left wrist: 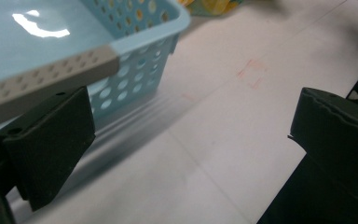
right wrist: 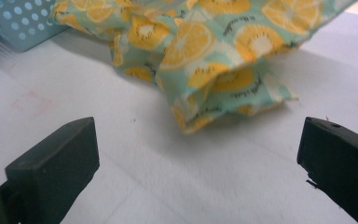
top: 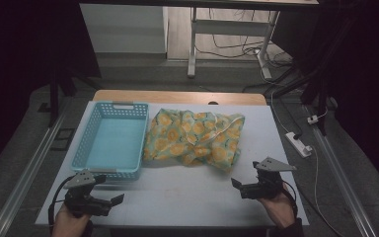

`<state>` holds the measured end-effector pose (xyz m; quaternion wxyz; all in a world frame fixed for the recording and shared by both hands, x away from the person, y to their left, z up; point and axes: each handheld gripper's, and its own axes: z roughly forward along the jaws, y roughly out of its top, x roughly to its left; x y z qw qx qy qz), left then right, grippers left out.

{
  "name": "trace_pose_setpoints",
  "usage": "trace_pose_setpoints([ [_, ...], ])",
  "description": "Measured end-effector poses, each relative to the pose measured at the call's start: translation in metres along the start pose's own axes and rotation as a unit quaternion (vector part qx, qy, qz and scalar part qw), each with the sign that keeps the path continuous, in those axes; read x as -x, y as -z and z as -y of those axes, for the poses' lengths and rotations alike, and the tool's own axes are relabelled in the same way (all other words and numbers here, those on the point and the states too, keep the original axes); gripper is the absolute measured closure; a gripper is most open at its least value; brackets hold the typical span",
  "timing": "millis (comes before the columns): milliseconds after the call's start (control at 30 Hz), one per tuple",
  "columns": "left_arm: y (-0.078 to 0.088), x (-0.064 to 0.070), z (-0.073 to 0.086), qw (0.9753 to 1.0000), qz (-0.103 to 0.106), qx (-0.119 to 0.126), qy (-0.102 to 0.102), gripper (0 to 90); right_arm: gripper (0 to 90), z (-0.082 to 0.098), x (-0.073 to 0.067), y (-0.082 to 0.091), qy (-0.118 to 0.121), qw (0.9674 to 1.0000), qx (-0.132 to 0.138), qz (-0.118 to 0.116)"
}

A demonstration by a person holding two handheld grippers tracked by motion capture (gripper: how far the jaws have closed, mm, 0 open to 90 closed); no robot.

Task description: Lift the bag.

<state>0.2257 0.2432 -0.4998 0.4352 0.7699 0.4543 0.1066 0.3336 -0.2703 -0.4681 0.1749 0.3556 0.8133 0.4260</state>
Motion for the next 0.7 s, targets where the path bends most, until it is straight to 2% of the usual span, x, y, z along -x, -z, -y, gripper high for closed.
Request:
trace_pose_setpoints([
  [133, 0.002, -0.004, 0.007, 0.9999, -0.011, -0.004, 0.007, 0.0, 0.0, 0.011, 0.000, 0.007, -0.003, 1.0000, -0.003, 0.006],
  [300, 0.001, -0.008, 0.014, 0.9995, -0.024, -0.019, 0.012, 0.0, 0.0, 0.029, 0.003, 0.010, -0.013, 0.9994, -0.026, 0.016],
  [467, 0.000, -0.010, 0.021, 0.9975, -0.052, -0.047, 0.013, 0.0, 0.0, 0.044, 0.006, 0.013, -0.025, 0.9981, -0.050, 0.025],
  [533, 0.002, -0.011, 0.021, 0.9974, -0.053, -0.045, 0.019, 0.0, 0.0, 0.049, 0.007, 0.014, -0.030, 0.9974, -0.061, 0.024],
  [600, 0.002, -0.012, 0.022, 0.9962, -0.060, -0.058, 0.025, 0.0, 0.0, 0.051, 0.008, 0.014, -0.034, 0.9965, -0.072, 0.024],
  [700, 0.001, -0.012, 0.022, 0.9961, -0.058, -0.061, 0.028, 0.0, 0.0, 0.051, 0.009, 0.014, -0.037, 0.9962, -0.076, 0.022],
])
